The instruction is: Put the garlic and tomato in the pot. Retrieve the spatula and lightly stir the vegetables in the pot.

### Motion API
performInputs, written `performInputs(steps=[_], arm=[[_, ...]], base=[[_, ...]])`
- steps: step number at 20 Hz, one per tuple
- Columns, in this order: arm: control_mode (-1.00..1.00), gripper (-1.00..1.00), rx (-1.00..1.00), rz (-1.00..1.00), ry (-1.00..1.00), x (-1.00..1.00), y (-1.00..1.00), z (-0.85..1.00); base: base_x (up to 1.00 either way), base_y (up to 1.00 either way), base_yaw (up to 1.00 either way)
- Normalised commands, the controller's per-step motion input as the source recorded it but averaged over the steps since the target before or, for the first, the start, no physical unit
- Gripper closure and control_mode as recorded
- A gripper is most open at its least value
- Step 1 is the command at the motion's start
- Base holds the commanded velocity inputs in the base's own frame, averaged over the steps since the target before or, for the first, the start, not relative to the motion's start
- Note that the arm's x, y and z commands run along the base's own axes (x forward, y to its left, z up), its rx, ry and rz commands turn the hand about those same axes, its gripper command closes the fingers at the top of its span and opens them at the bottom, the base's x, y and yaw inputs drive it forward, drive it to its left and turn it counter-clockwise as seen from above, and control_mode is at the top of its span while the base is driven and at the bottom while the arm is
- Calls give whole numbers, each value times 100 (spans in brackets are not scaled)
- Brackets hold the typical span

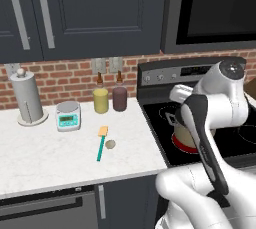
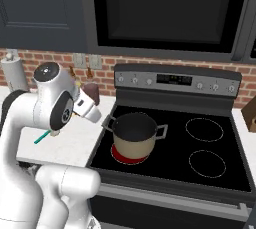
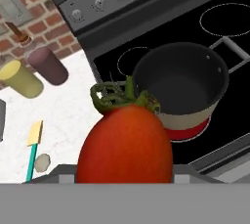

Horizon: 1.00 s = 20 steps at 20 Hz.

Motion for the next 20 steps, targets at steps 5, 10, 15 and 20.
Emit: performInputs(steps=[5, 10, 15, 20], arm=[[-100, 100, 0, 0, 7, 4, -85, -8], [-100, 100, -3, 0, 7, 13, -52, -62], [-100, 100, -4, 0, 9, 41, -9, -62], [-100, 100, -1, 1, 14, 52, -8, -35]], base=[[0, 0, 0], [0, 0, 0], [0, 0, 0], [0, 0, 0]])
